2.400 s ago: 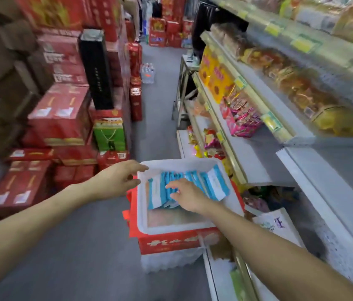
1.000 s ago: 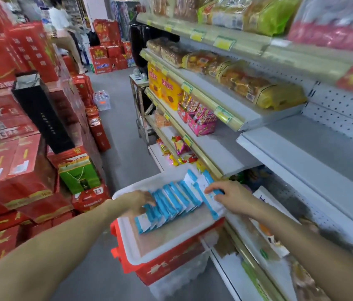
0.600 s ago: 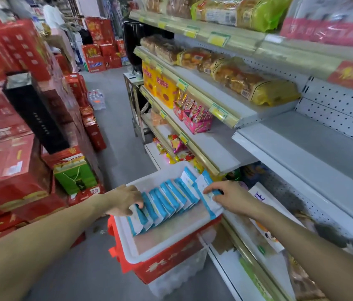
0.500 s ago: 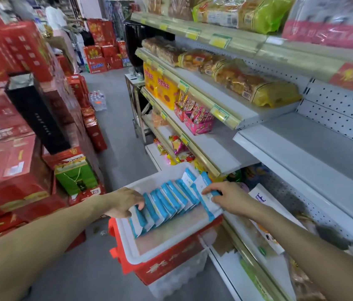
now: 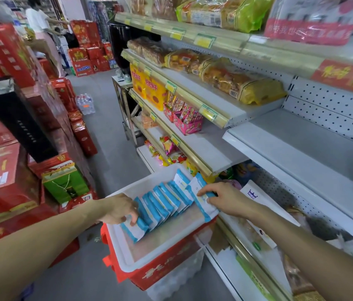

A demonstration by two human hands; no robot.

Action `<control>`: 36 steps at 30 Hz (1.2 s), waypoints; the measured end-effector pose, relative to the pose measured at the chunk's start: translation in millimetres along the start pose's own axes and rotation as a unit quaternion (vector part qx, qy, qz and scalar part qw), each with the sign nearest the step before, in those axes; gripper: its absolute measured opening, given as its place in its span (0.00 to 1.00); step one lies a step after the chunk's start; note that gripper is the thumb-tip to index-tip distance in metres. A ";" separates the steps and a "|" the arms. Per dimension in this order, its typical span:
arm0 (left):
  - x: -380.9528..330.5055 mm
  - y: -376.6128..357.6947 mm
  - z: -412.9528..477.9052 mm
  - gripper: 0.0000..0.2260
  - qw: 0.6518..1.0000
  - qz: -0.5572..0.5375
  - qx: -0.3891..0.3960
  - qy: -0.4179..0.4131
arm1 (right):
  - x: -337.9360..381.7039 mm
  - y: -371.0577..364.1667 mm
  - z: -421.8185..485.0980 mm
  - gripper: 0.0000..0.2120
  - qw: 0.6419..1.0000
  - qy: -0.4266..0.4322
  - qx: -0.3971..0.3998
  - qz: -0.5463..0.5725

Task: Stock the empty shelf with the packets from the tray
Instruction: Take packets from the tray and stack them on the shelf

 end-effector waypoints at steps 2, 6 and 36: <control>1.9 21.7 0.6 0.14 0.994 -0.092 0.007 0.056 | -3.0 7.3 -2.9 0.18 1.000 -0.003 -0.007 -0.008; 9.0 71.5 4.4 0.17 0.976 -0.195 -0.047 0.091 | -8.5 27.8 -10.3 0.19 1.000 -0.002 -0.021 -0.002; -281.6 516.8 320.0 0.14 0.898 -0.248 -0.330 -0.153 | -307.2 328.2 -500.3 0.22 0.929 -0.116 -0.352 -0.012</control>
Point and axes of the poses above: each hand's wrist, its own z-axis towards the middle knuckle, its own y-axis out of the back of the hand, x = y × z, the point moved 5 cm from there along z, towards the middle knuckle, and after that the axes turned 6 degrees about -y, right-handed, at the moved point
